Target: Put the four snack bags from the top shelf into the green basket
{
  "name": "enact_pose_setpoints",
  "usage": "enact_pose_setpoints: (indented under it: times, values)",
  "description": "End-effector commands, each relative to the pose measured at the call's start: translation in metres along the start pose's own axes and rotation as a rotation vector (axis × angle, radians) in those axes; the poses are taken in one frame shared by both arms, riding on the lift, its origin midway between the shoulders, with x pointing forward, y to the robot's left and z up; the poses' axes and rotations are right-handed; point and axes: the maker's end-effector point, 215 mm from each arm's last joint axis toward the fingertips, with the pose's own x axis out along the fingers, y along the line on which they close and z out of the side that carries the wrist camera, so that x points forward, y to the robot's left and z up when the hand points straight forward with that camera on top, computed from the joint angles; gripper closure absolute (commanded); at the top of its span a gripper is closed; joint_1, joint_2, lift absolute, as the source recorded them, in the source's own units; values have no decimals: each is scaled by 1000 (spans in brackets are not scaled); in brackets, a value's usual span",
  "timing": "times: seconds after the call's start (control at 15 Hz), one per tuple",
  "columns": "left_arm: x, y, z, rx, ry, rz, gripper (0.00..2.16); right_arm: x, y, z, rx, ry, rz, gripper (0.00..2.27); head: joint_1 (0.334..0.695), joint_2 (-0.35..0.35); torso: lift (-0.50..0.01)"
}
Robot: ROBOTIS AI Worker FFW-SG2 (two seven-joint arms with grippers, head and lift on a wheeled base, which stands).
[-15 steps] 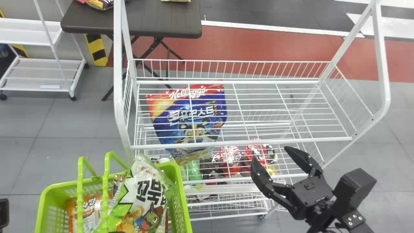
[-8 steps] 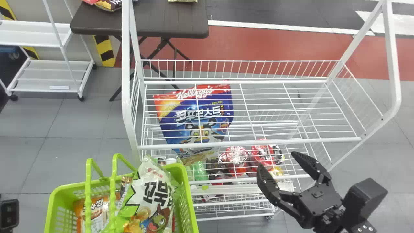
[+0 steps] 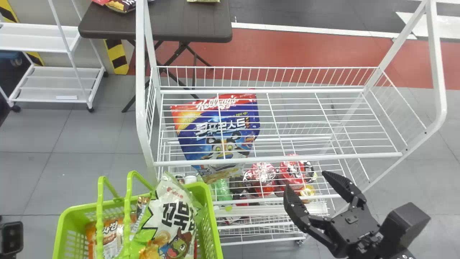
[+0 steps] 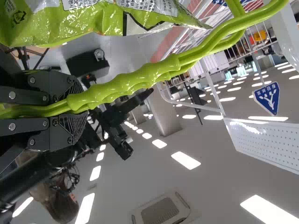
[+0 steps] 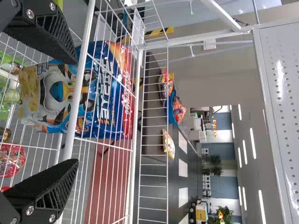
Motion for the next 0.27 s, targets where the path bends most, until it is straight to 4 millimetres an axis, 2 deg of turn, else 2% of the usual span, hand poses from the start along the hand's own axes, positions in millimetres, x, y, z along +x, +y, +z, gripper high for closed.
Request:
enact_pose_setpoints:
  times: [0.0,0.2]
  values:
    - [-1,-2,0,-1,-1,-9,2145,1,3,1,2,-4,5,60,695,-87,0]
    - [0,-3,0,0,-1,-13,2145,2,7,1,11,-6,11,63,695,-79,0]
